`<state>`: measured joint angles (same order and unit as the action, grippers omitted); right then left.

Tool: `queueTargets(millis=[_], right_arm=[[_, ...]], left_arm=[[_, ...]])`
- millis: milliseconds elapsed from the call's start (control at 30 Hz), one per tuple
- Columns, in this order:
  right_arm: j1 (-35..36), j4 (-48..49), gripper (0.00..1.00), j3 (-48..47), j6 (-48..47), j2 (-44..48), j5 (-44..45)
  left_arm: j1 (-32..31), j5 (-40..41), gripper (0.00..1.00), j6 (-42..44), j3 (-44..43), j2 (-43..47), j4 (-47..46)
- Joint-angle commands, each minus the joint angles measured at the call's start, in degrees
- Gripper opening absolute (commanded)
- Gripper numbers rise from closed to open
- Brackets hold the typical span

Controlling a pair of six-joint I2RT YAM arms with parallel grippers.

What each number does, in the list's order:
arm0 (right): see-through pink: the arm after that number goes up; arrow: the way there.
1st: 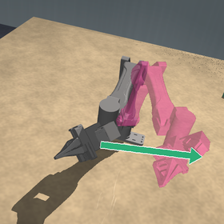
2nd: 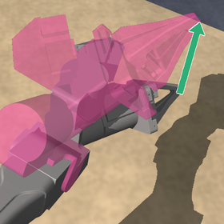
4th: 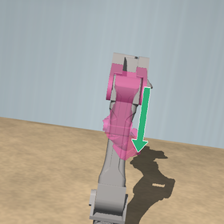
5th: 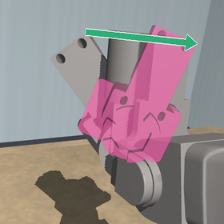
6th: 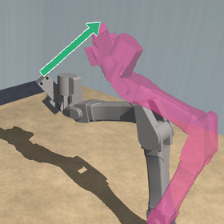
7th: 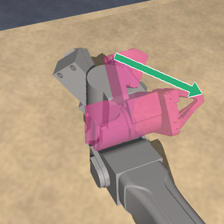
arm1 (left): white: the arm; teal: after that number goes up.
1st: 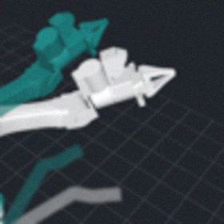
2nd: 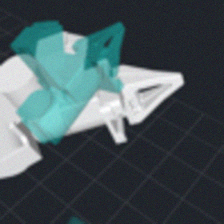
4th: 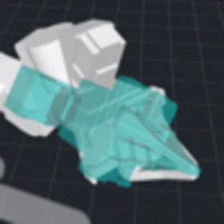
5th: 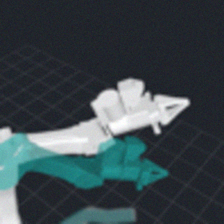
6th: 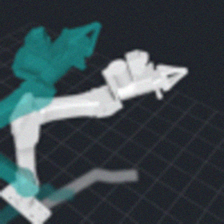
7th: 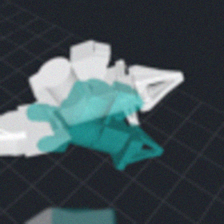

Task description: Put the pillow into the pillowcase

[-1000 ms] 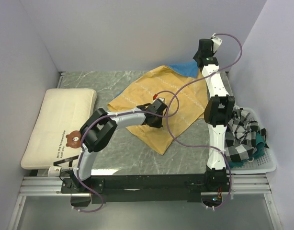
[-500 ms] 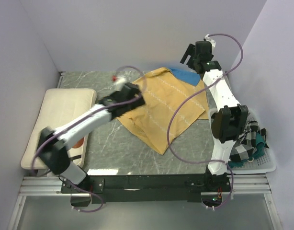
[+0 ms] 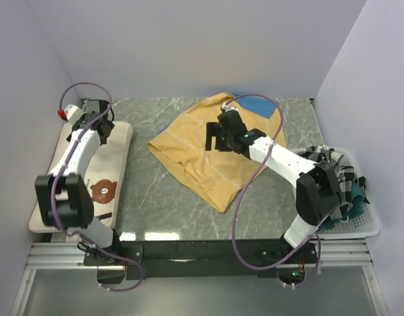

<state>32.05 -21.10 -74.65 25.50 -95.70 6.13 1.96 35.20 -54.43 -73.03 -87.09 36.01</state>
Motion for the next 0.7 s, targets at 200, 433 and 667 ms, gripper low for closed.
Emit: queueTargets(millis=[200,433,667], right_arm=[[4.68,5.02,0.93,7.06,-4.66,9.65,1.43],[6.26,4.49,0.92,7.94,-3.88,10.09,1.87],[8.55,2.47,0.92,6.54,-2.82,9.66,3.71]], left_arm=[[8.15,-17.34,0.8,11.71,3.34,-14.77,-14.11],[6.84,-24.56,0.01,16.81,1.67,-13.91,-16.23],[2.8,-30.27,0.01,22.7,0.26,-4.51,-15.0]])
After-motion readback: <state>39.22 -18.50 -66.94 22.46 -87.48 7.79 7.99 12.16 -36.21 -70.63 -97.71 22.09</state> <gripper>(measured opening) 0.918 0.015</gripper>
